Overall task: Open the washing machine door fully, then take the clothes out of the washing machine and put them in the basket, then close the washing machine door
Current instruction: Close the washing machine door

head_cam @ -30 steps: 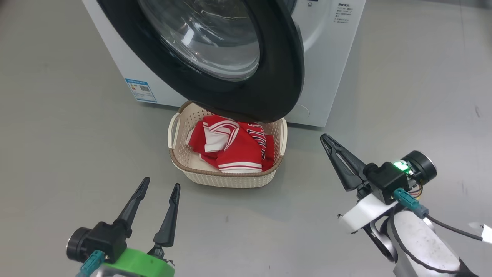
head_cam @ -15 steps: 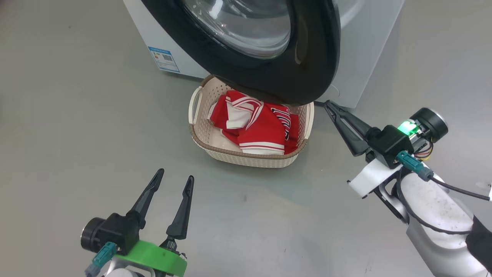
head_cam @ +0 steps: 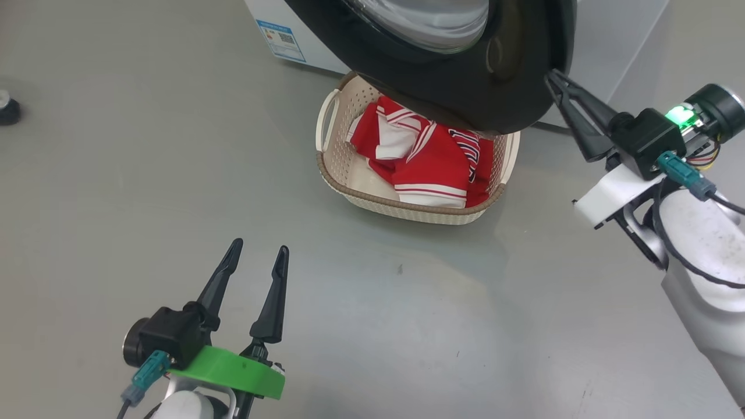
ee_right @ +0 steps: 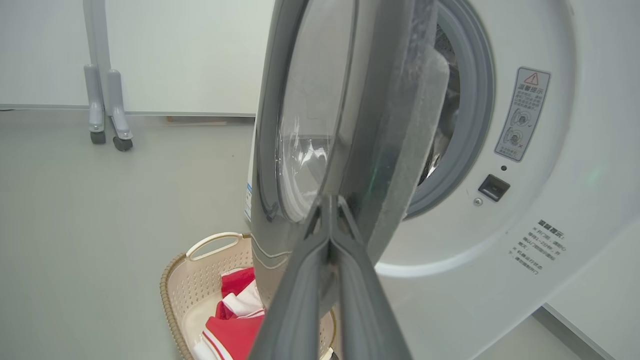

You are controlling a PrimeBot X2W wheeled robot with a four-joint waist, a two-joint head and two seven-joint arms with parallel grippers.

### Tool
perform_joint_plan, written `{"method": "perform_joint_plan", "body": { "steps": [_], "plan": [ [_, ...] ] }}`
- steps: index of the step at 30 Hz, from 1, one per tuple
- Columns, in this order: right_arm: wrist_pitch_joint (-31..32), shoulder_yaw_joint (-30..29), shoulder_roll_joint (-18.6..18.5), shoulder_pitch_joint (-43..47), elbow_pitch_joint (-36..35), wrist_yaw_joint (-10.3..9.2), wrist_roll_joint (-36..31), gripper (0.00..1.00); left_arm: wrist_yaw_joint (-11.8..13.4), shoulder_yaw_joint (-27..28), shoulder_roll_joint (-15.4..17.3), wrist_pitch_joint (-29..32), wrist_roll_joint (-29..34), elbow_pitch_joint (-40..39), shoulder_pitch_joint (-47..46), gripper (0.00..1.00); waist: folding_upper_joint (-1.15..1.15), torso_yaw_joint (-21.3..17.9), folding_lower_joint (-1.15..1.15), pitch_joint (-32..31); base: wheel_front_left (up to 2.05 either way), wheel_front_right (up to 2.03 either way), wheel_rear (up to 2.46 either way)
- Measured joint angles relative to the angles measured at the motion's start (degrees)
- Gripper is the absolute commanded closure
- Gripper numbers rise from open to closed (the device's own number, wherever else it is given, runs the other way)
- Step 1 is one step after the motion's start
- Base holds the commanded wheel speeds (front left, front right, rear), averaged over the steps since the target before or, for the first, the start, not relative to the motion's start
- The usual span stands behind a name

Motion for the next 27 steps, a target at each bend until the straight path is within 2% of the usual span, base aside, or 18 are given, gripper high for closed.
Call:
{"method": "perform_joint_plan", "body": {
  "steps": [9, 20, 27],
  "plan": [
    [-0.04, -0.46, -2.52, -4.47, 2.55, 0.51, 1.33, 1.00, -0.05, -0.16, -0.27, 0.00, 0.00, 0.09, -1.04, 0.00, 0.00, 2.62, 0.00, 2.83, 0.00, 0.00, 0.00],
    [1.11, -0.44, -7.78, -12.63, 5.02, 0.51, 2.45, 1.00, -0.49, -1.92, -0.64, 0.00, -0.63, 0.03, -2.12, 0.00, 0.00, 4.66, 0.00, 6.70, 0.00, 0.00, 0.00],
    [2.24, -0.94, -10.59, -18.78, 7.31, 0.51, 4.74, 1.00, -0.51, -3.76, -0.80, 0.00, -3.10, -0.64, -3.38, 0.00, 0.00, 6.30, 0.00, 9.86, 0.00, 0.00, 0.00]
  ]
}}
